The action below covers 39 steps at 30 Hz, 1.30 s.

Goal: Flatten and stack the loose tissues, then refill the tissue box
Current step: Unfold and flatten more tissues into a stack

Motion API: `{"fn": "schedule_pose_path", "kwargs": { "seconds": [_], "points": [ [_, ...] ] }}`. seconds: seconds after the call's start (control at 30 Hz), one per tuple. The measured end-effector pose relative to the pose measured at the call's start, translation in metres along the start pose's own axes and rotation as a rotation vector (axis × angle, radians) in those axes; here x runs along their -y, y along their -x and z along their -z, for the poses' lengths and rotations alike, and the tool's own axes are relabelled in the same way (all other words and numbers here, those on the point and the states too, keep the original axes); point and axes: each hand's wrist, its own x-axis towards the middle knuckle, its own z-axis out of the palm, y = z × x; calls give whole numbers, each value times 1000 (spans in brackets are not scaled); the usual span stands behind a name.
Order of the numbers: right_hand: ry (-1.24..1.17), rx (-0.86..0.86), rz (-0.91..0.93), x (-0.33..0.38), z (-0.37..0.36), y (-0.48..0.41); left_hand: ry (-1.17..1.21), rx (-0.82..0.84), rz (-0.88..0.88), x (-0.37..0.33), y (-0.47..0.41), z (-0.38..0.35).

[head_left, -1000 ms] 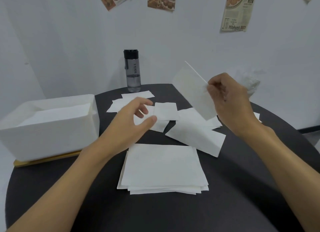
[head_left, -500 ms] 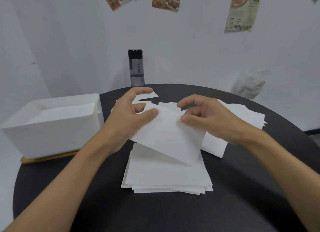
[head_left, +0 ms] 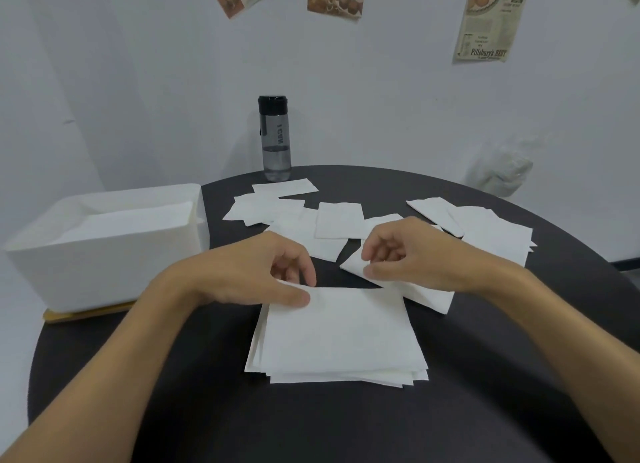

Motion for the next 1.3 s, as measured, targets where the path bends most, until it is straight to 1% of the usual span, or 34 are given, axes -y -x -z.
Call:
{"fn": "schedule_pose_path", "kwargs": {
  "seconds": [0.07, 0.13, 0.23, 0.3, 0.43, 0.67, 0.87, 1.07, 1.13, 1.2, 1.3],
  "points": [
    [133, -66, -31, -9, 5, -2, -48, -51, -18, 2, -2, -1],
    [266, -69, -106, -20, 10, -3, -101, -62, -33, 1, -5, -6],
    [433, -32, -245, -33, 13, -4, -93, 40, -66, -2, -9, -15],
    [421, -15, -307, -35, 13, -4, -101, 110, -98, -4, -10, -18],
    [324, -45, -318, -38, 13, -5, -144, 148, -120, -6, -10, -20],
    [542, -201, -264, -40, 11, -9, -165, 128, -68, -2, -12, -20],
    [405, -204, -237, -48, 10, -11, -136, 105, -55, 0, -12, -21],
    [321, -187, -243, -51, 9, -13, -140, 94, -47, 1, -13, -21],
    [325, -234, -227, -49, 11, -13, -132, 88, -37, 1, -13, -21],
    [306, -332, -187, -45, 15, -12, -134, 82, -29, 2, -14, -20],
    [208, -492, -143, -37, 23, -10, -134, 82, -28, 3, -14, -20]
  ]
}}
